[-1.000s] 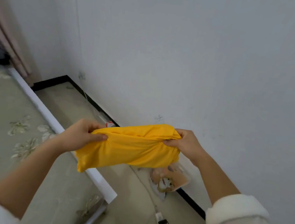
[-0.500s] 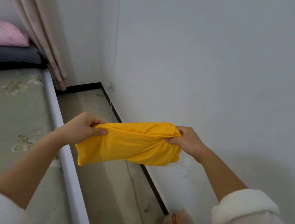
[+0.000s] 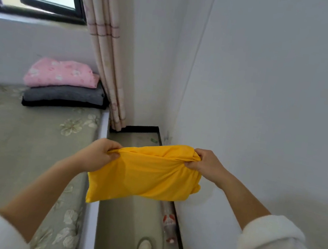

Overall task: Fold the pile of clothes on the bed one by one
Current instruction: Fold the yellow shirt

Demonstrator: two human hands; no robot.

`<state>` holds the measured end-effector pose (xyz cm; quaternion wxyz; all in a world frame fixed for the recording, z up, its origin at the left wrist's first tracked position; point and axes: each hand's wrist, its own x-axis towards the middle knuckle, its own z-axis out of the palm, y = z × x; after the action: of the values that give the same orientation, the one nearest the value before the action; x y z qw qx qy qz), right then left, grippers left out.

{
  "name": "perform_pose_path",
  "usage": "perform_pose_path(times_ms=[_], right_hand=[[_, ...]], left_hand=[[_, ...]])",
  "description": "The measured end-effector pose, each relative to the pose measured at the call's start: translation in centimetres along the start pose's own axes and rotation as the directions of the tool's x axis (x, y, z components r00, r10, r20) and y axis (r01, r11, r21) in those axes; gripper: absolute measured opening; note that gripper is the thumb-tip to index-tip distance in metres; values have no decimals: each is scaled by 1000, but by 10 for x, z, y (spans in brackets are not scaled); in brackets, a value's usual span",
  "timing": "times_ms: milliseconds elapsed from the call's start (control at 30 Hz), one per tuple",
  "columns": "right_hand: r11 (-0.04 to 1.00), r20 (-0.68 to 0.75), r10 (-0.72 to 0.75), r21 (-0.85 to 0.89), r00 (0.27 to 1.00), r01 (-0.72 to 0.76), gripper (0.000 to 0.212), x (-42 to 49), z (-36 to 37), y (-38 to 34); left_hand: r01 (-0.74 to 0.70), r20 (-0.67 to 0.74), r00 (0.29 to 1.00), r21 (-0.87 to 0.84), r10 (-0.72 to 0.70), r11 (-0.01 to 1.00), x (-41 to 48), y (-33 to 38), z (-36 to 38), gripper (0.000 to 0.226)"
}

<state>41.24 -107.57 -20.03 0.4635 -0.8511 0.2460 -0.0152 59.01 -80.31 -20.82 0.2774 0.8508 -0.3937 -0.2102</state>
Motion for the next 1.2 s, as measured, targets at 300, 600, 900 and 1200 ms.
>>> perform_pose_path(times_ms=[300, 600, 900, 1200], right_hand=[[989, 128, -130, 89, 983, 119, 20, 205, -12, -54], [952, 129, -300, 99, 945, 289, 13, 393, 27, -147], [926, 248, -375, 153, 893, 346, 14, 551, 111, -223], [931, 339, -361, 192, 869, 311, 28, 707, 218, -320]], left_hand=[[150, -233, 963, 47, -135, 988, 120, -47, -81, 16], [276, -563, 785, -54, -257, 960, 222, -122, -174, 21], [330, -633, 713, -76, -301, 941, 298, -252, -267, 22], [343, -626, 712, -85, -318, 935, 372, -401, -396, 24]])
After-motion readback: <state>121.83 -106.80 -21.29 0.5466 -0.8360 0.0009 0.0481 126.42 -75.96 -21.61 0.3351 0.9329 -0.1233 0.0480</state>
